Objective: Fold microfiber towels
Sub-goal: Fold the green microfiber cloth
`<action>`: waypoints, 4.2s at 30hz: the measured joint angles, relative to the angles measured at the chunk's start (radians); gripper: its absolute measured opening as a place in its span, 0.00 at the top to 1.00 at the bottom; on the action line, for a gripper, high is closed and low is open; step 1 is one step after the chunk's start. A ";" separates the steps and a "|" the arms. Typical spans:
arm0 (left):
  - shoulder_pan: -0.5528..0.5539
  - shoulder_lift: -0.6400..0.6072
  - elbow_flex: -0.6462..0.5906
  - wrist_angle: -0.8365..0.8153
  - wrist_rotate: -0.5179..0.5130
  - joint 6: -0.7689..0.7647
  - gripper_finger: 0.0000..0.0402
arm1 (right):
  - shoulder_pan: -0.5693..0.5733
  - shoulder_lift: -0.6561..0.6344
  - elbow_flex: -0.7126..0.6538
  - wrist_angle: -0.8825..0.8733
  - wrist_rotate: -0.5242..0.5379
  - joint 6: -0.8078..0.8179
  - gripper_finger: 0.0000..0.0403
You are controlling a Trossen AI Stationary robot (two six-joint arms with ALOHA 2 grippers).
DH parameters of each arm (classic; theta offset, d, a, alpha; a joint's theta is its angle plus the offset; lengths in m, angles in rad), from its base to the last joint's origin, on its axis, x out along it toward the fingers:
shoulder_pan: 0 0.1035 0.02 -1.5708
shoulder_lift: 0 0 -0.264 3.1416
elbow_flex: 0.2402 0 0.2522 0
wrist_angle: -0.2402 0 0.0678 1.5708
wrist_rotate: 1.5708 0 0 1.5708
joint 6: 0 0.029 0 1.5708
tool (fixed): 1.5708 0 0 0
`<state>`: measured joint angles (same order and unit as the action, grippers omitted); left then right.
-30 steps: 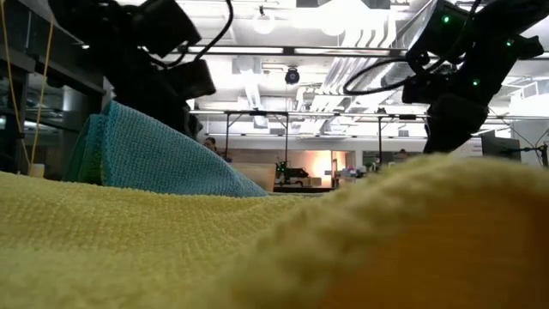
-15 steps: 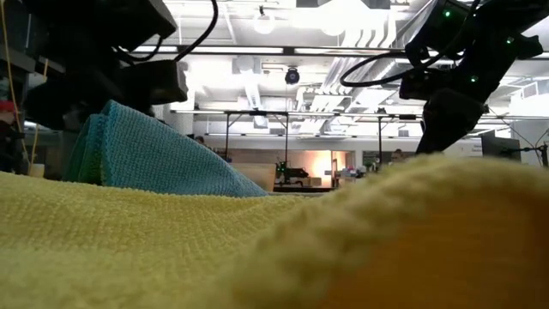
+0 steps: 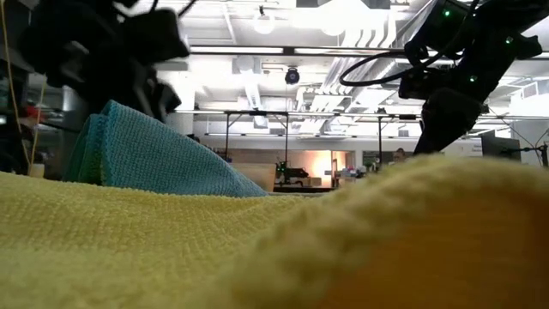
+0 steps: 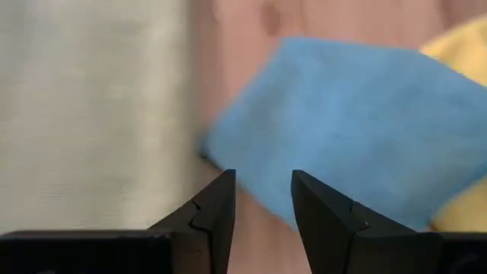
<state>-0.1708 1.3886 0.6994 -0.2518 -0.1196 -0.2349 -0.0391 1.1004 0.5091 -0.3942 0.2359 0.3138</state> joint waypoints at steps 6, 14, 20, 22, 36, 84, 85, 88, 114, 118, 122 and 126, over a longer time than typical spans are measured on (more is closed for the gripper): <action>-0.003 -0.010 0.040 -0.167 -0.180 -0.009 0.71 | 0.000 0.000 0.000 0.003 0.000 0.022 0.52; 0.007 0.080 0.000 -0.107 -0.105 -0.011 0.71 | 0.000 0.000 0.000 0.004 0.000 0.018 0.52; 0.006 0.147 0.000 -0.066 -0.112 0.041 0.71 | 0.000 0.000 0.000 0.003 0.000 0.018 0.52; 0.006 0.162 0.000 -0.067 -0.118 0.045 0.71 | 0.000 0.000 0.000 0.003 0.000 0.018 0.52; 0.005 0.171 -0.001 -0.079 -0.182 0.063 0.71 | 0.000 0.000 0.000 0.002 0.000 0.018 0.52; -0.048 0.198 0.010 -0.121 -0.269 -0.001 1.00 | 0.367 0.072 0.000 -0.073 0.078 0.093 0.52; -0.048 0.198 0.010 -0.122 -0.269 -0.001 1.00 | 0.371 0.085 0.000 -0.067 0.076 0.081 0.52; -0.048 0.198 0.010 -0.127 -0.269 -0.009 1.00 | 0.379 0.135 0.000 -0.051 0.067 0.062 0.52; -0.072 0.197 0.011 -0.171 -0.232 -0.180 1.00 | 0.452 0.310 0.004 0.046 0.070 0.164 0.96; -0.089 0.188 0.011 -0.175 -0.184 -0.274 1.00 | 0.455 0.280 0.032 0.023 0.016 0.177 0.99; -0.095 0.144 0.010 -0.193 -0.155 -0.367 1.00 | 0.451 0.229 0.074 0.008 -0.015 0.181 1.00; -0.093 0.042 0.011 -0.207 -0.176 -0.423 1.00 | 0.432 0.177 0.122 -0.014 -0.006 0.184 1.00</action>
<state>-0.2642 1.4309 0.7101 -0.4583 -0.2960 -0.6582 0.3934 1.2771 0.6307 -0.4080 0.2298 0.4980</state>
